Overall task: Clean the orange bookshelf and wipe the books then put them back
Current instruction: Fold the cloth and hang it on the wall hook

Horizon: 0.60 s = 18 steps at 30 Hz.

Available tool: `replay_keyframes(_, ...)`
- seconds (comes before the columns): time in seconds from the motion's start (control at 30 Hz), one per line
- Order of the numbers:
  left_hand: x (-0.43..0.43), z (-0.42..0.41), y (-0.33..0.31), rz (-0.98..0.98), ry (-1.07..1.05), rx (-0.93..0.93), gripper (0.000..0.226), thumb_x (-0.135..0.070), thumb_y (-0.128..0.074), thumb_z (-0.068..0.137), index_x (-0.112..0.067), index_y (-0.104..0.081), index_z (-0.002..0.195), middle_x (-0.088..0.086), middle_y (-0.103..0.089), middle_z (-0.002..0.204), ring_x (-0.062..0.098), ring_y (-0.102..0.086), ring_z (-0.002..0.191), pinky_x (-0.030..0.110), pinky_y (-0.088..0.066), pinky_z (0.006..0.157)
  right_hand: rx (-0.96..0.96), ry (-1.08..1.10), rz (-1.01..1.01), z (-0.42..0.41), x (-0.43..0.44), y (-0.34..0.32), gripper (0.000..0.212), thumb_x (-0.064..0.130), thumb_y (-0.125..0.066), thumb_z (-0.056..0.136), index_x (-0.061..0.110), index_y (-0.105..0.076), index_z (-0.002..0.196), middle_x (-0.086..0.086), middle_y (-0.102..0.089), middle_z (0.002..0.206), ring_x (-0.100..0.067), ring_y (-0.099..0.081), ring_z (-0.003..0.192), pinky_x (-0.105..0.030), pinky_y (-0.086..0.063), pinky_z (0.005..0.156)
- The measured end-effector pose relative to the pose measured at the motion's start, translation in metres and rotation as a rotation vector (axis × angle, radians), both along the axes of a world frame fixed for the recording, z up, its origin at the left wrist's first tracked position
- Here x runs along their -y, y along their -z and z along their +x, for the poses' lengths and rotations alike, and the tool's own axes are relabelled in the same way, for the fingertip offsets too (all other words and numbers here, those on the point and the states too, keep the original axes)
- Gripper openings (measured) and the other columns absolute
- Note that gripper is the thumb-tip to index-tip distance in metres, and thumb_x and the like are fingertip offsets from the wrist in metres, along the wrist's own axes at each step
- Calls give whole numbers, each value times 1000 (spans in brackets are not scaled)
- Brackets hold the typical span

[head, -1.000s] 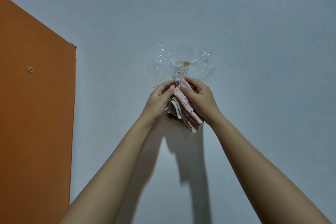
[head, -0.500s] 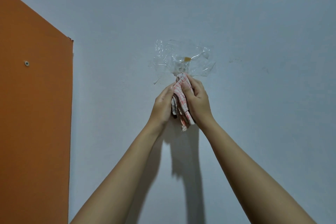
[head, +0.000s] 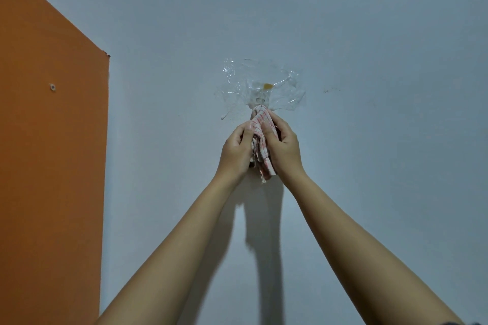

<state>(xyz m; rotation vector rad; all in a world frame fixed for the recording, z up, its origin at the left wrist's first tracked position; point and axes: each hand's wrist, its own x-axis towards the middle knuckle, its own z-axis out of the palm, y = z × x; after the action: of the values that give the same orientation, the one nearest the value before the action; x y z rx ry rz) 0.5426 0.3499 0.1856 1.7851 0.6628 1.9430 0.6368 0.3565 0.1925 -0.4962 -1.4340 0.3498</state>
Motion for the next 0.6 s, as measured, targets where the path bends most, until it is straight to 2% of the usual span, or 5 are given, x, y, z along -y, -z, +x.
replay_keyframes(0.1,2,-5,-2,4,-110,-55,23,-27,-45,98,-18,-62,109,-1,-66,108,13,-60,104,30,-46,93,75,63,-18,8,5,-2,32,19,-53,93,22,-59,124,3,-61,121,-9,-56,114,-32,-44,101)
replay_keyframes(0.23,8,-12,-8,0,-291,-126,23,-27,-47,96,-14,-63,108,6,-63,111,18,-57,106,34,-43,97,171,191,-24,12,14,-5,30,16,-54,91,20,-60,120,-3,-57,112,-15,-54,107,-30,-43,96)
replay_keyframes(0.33,19,-15,-14,-26,-398,-192,26,-24,-49,95,-9,-62,111,8,-57,114,18,-55,107,27,-40,95,240,254,-61,14,23,-7,29,15,-54,89,18,-60,117,-4,-55,109,-18,-54,104,-30,-43,94)
replay_keyframes(0.47,39,-14,-18,-41,-485,-226,27,-22,-51,94,-7,-60,114,12,-53,119,22,-55,110,29,-41,97,323,331,-113,21,41,-9,34,15,-53,89,12,-58,122,-8,-54,116,-19,-52,110,-22,-36,91)
replay_keyframes(0.6,62,-12,-14,-70,-539,-289,30,-19,-50,93,-7,-57,119,13,-50,124,22,-51,115,23,-34,94,390,365,-146,30,63,-5,35,17,-53,90,10,-55,124,-10,-48,125,-19,-47,118,-15,-27,84)
